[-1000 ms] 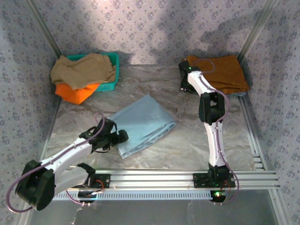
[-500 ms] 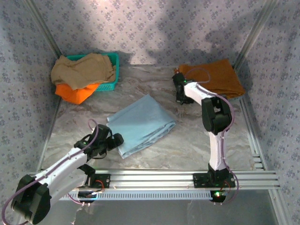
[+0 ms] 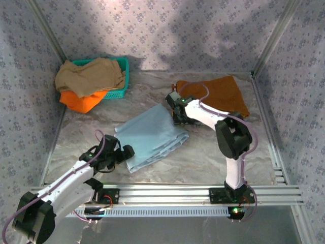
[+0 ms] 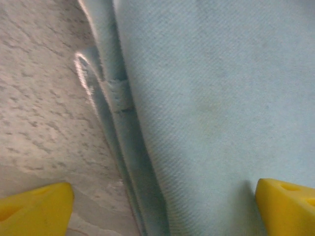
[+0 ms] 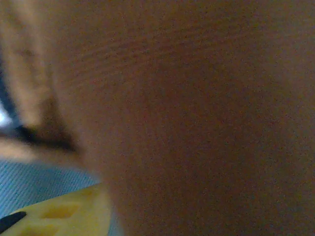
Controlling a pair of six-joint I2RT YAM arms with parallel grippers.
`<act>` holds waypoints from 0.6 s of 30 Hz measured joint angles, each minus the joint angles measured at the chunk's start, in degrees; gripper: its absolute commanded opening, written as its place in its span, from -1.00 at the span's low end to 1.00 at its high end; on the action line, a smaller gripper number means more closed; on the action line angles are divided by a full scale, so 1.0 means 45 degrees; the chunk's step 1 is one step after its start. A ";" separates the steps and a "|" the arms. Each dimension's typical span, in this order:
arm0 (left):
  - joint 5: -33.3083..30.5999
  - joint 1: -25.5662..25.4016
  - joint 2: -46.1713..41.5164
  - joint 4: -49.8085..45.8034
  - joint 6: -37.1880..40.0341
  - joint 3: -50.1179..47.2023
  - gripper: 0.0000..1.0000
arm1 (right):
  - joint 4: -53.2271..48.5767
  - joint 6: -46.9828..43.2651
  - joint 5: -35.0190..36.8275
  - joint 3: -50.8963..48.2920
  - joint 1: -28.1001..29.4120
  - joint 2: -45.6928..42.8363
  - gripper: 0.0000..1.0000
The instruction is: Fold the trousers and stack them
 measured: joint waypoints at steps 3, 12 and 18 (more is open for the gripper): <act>0.0194 0.0000 0.0209 0.0627 -0.0214 -0.0010 0.54 | -0.0364 -0.0301 -0.0398 0.0039 0.0005 -0.0986 0.16; -0.0389 0.1093 0.1982 0.1316 0.0306 0.0165 -0.51 | -0.0729 -0.0675 -0.1355 -0.0049 -0.0209 -0.2142 0.16; -0.0627 0.2205 0.2453 0.1360 0.0432 0.0602 -1.00 | -0.0733 -0.0709 -0.1797 -0.1273 -0.0884 -0.3376 0.16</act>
